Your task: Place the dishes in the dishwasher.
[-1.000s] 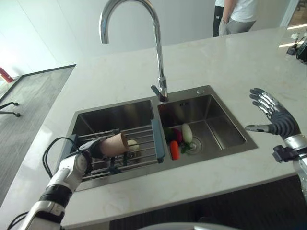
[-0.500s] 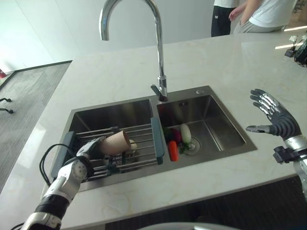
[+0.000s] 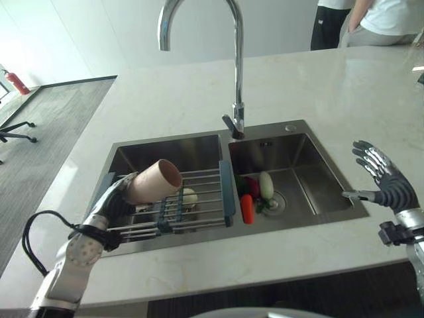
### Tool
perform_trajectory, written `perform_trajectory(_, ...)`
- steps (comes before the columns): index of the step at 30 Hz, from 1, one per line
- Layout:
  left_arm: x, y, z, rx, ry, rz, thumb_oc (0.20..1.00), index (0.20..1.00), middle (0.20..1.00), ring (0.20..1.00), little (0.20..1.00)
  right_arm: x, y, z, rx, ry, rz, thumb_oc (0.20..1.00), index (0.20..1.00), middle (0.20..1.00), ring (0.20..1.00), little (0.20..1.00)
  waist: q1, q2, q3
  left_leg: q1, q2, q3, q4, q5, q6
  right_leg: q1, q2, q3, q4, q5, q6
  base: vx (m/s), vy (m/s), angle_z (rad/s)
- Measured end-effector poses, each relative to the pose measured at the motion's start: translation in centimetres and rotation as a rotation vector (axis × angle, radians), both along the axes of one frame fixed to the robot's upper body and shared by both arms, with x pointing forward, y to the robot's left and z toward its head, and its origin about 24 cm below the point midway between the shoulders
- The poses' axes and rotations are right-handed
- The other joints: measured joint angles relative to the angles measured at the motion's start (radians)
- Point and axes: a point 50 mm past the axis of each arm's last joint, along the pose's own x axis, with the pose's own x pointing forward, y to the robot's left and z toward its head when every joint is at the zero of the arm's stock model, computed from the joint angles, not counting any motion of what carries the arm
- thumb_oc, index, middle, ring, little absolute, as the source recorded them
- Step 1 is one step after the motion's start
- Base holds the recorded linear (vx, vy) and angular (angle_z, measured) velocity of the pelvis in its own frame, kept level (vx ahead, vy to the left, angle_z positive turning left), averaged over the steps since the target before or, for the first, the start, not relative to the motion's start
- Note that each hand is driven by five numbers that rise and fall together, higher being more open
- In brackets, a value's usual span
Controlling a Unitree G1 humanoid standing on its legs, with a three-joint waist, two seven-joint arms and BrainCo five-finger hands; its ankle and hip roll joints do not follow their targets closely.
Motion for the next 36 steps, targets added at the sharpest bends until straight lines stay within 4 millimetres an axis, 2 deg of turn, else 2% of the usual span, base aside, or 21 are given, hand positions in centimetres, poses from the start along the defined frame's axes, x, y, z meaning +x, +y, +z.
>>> perform_trajectory(4, 0.2, 0.2, 1.5, -0.077, -0.117, 0.036, 0.200, 0.200, 0.200, 0.200, 0.200, 0.1, 0.1, 0.2, 0.003, -0.015, -0.009, 1.000, 1.000, 1.000, 1.000, 1.000, 0.008, 0.000, 0.000, -0.003, 0.002, -0.005, 0.000, 0.000, 0.000, 0.002, 0.000, -0.006, 0.000, -0.002, 0.000, -0.02, -0.127, 0.05)
perform_trajectory(10, 0.4, -2.6, 5.4, -0.237, -0.385, -0.097, 0.200, 0.200, 0.200, 0.200, 0.200, 0.4, 0.7, 0.7, 0.012, -0.054, -0.002, 1.000, 1.000, 1.000, 1.000, 1.000, 0.012, 0.009, -0.004, -0.015, 0.018, -0.028, 0.000, 0.005, -0.007, 0.009, 0.014, -0.029, 0.000, -0.012, -0.009, -0.08, -0.173, 0.11)
perform_trajectory(13, -0.1, -3.4, 6.0, -0.352, -0.478, -0.103, 0.200, 0.200, 0.200, 0.200, 0.200, 0.2, 1.2, 1.5, 0.023, -0.108, -0.014, 1.000, 1.000, 1.000, 1.000, 1.000, 0.014, 0.019, -0.002, -0.032, 0.022, -0.047, 0.007, 0.019, -0.016, 0.004, 0.024, -0.044, 0.006, -0.003, -0.024, -0.21, -0.078, 0.15)
perform_trajectory(14, -0.4, -4.7, 6.3, -0.442, -0.551, -0.137, 0.200, 0.200, 0.200, 0.200, 0.200, 0.1, 1.3, 2.1, 0.032, -0.150, -0.033, 1.000, 1.000, 1.000, 1.000, 1.000, 0.018, 0.019, 0.000, -0.042, 0.027, -0.060, 0.007, 0.023, -0.017, -0.004, 0.022, -0.056, 0.003, -0.002, -0.025, -0.23, -0.016, 0.24)
perform_trajectory(16, -0.2, -5.2, 7.2, -0.494, -0.620, -0.184, 0.200, 0.200, 0.200, 0.200, 0.200, 0.8, 1.5, 3.3, 0.020, -0.213, -0.039, 1.000, 1.000, 1.000, 1.000, 1.000, 0.046, 0.021, 0.004, -0.042, 0.031, -0.074, 0.017, 0.029, -0.022, -0.003, 0.037, -0.054, 0.001, -0.013, -0.023, -0.50, 0.022, 0.05)
perform_trajectory(17, 0.2, -5.5, 7.9, -0.526, -0.665, -0.199, 0.200, 0.200, 0.200, 0.200, 0.200, 1.0, 1.4, 3.9, 0.014, -0.240, -0.045, 1.000, 1.000, 1.000, 1.000, 1.000, 0.057, -0.020, 0.020, -0.096, 0.023, -0.079, 0.106, 0.035, -0.035, -0.026, 0.007, -0.043, 0.006, -0.020, -0.059, -0.52, 0.134, -0.02)
perform_trajectory(18, 0.6, -5.9, 9.0, -0.549, -0.724, -0.238, 0.200, 0.200, 0.200, 0.200, 0.200, 0.9, 1.1, 4.6, 0.013, -0.278, -0.055, 1.000, 1.000, 1.000, 1.000, 1.000, 0.064, -0.075, 0.030, -0.178, -0.011, -0.082, 0.203, 0.075, -0.092, -0.054, -0.041, -0.048, 0.001, 0.009, -0.084, -0.35, 0.314, 0.05)
perform_trajectory(19, 1.0, -6.8, 10.1, -0.559, -0.775, -0.294, 0.200, 0.200, 0.200, 0.200, 0.200, 0.6, 0.4, 5.4, 0.005, -0.321, -0.089, 1.000, 1.000, 1.000, 1.000, 1.000, 0.058, -0.118, 0.057, -0.276, -0.019, -0.100, 0.497, -0.014, -0.060, -0.063, -0.078, -0.051, 0.004, 0.031, -0.082, -0.34, 0.438, 0.12)
perform_trajectory(20, 1.1, -7.4, 10.2, -0.567, -0.769, -0.323, 0.200, 0.200, 0.200, 0.200, 0.200, 0.5, 0.1, 5.8, 0.002, -0.343, -0.106, 1.000, 1.000, 1.000, 1.000, 1.000, 0.040, -0.118, 0.060, -0.297, -0.019, -0.139, 0.663, -0.071, -0.045, -0.062, -0.075, -0.054, 0.008, 0.041, -0.074, -0.31, 0.506, 0.03)
perform_trajectory(21, 1.2, -7.7, 10.0, -0.575, -0.759, -0.337, 0.200, 0.200, 0.200, 0.200, 0.200, 0.3, 0.1, 5.9, 0.001, -0.352, -0.113, 1.000, 1.000, 1.000, 1.000, 1.000, 0.015, -0.099, 0.063, -0.252, -0.041, -0.160, 0.644, -0.140, -0.035, -0.060, -0.071, -0.050, 0.014, 0.062, -0.056, -0.27, 0.496, 0.12)
perform_trajectory(22, 1.4, -7.7, 9.8, -0.577, -0.748, -0.335, 0.200, 0.200, 0.200, 0.200, 0.200, 0.0, 0.2, 6.2, -0.003, -0.369, -0.112, 1.000, 1.000, 1.000, 1.000, 1.000, -0.032, -0.074, 0.069, -0.175, -0.064, -0.122, 0.480, -0.187, -0.004, -0.070, -0.077, -0.057, 0.031, 0.065, -0.045, -0.20, 0.418, 0.30)
perform_trajectory(23, 1.8, -7.5, 9.4, -0.578, -0.727, -0.332, 0.200, 0.200, 0.200, 0.200, 0.200, -0.2, 0.1, 6.5, -0.006, -0.390, -0.121, 1.000, 1.000, 1.000, 1.000, 1.000, -0.076, -0.032, 0.078, -0.101, -0.074, -0.043, 0.294, -0.200, 0.033, -0.085, -0.078, -0.073, 0.057, 0.069, -0.027, -0.21, 0.457, 0.38)
perform_trajectory(24, 2.1, -7.2, 9.1, -0.591, -0.711, -0.322, 0.200, 0.200, 0.200, 0.200, 0.200, -0.4, 0.1, 5.7, 0.032, -0.378, -0.142, 1.000, 1.000, 1.000, 1.000, 1.000, -0.083, -0.037, 0.083, -0.061, -0.130, -0.042, 0.187, -0.185, 0.092, -0.101, -0.112, -0.047, 0.076, 0.066, 0.004, -0.18, 0.379, 0.36)
perform_trajectory(25, 1.9, -7.1, 8.6, -0.616, -0.690, -0.317, 0.200, 0.200, 0.200, 0.200, 0.200, -0.8, 0.1, 4.9, 0.035, -0.349, -0.152, 1.000, 1.000, 1.000, 1.000, 1.000, -0.085, -0.058, 0.081, -0.042, -0.179, -0.053, 0.140, -0.158, 0.116, -0.105, -0.142, -0.021, 0.074, 0.061, 0.030, -0.24, 0.422, 0.24)
perform_trajectory(28, 1.2, -6.5, 7.8, -0.651, -0.653, -0.294, 0.200, 0.200, 0.200, 0.200, 0.200, -1.7, -0.3, 3.1, 0.018, -0.279, -0.209, 1.000, 1.000, 1.000, 1.000, 1.000, -0.069, -0.095, 0.079, -0.102, -0.261, -0.090, 0.168, -0.130, 0.194, -0.137, -0.188, 0.091, 0.072, 0.056, 0.075, -0.27, 0.266, 0.36)
perform_trajectory(29, 1.2, -6.2, 7.9, -0.639, -0.654, -0.288, 0.200, 0.200, 0.200, 0.200, 0.200, -1.6, 0.1, 2.8, 0.041, -0.281, -0.199, 1.000, 1.000, 1.000, 1.000, 1.000, -0.035, -0.104, 0.076, -0.120, -0.259, -0.069, 0.165, -0.113, 0.209, -0.172, -0.165, 0.057, 0.099, 0.127, 0.063, -0.29, 0.147, -0.10)
perform_trajectory(30, 1.2, -6.1, 8.0, -0.629, -0.653, -0.287, 0.200, 0.200, 0.200, 0.200, 0.200, -1.3, 0.3, 3.2, 0.045, -0.300, -0.190, 1.000, 1.000, 1.000, 1.000, 1.000, -0.019, -0.099, 0.077, -0.128, -0.246, -0.056, 0.165, -0.108, 0.216, -0.182, -0.146, 0.043, 0.105, 0.148, 0.062, -0.29, 0.119, -0.21)
perform_trajectory(31, 1.2, -6.0, 8.1, -0.619, -0.653, -0.290, 0.200, 0.200, 0.200, 0.200, 0.200, -1.1, 0.4, 3.6, 0.046, -0.319, -0.185, 1.000, 1.000, 1.000, 1.000, 1.000, -0.013, -0.087, 0.077, -0.131, -0.228, -0.057, 0.162, -0.104, 0.222, -0.179, -0.128, 0.029, 0.126, 0.136, 0.063, -0.24, 0.047, -0.12)
perform_trajectory(33, 1.4, -6.1, 8.4, -0.614, -0.662, -0.301, 0.200, 0.200, 0.200, 0.200, 0.200, -0.8, 0.5, 4.3, 0.048, -0.365, -0.179, 1.000, 1.000, 1.000, 1.000, 1.000, -0.007, -0.046, 0.076, -0.143, -0.183, -0.086, 0.160, -0.086, 0.222, -0.168, -0.078, 0.036, 0.258, 0.018, 0.057, -0.24, -0.004, 0.28)
perform_trajectory(34, 1.8, -6.5, 8.9, -0.611, -0.678, -0.321, 0.200, 0.200, 0.200, 0.200, 0.200, -0.6, 0.6, 4.5, 0.056, -0.383, -0.181, 1.000, 1.000, 1.000, 1.000, 1.000, -0.007, -0.031, 0.077, -0.150, -0.169, -0.112, 0.159, -0.075, 0.222, -0.151, -0.064, 0.068, 0.350, -0.049, 0.048, -0.22, -0.056, 0.59)
perform_trajectory(36, 2.4, -7.0, 9.8, -0.602, -0.709, -0.352, 0.200, 0.200, 0.200, 0.200, 0.200, 0.3, 1.7, 5.0, 0.083, -0.417, -0.146, 1.000, 1.000, 1.000, 1.000, 1.000, 0.011, -0.027, 0.074, -0.151, -0.169, -0.150, 0.148, -0.056, 0.217, -0.076, -0.052, 0.136, 0.402, -0.137, 0.051, -0.24, -0.141, 0.53)
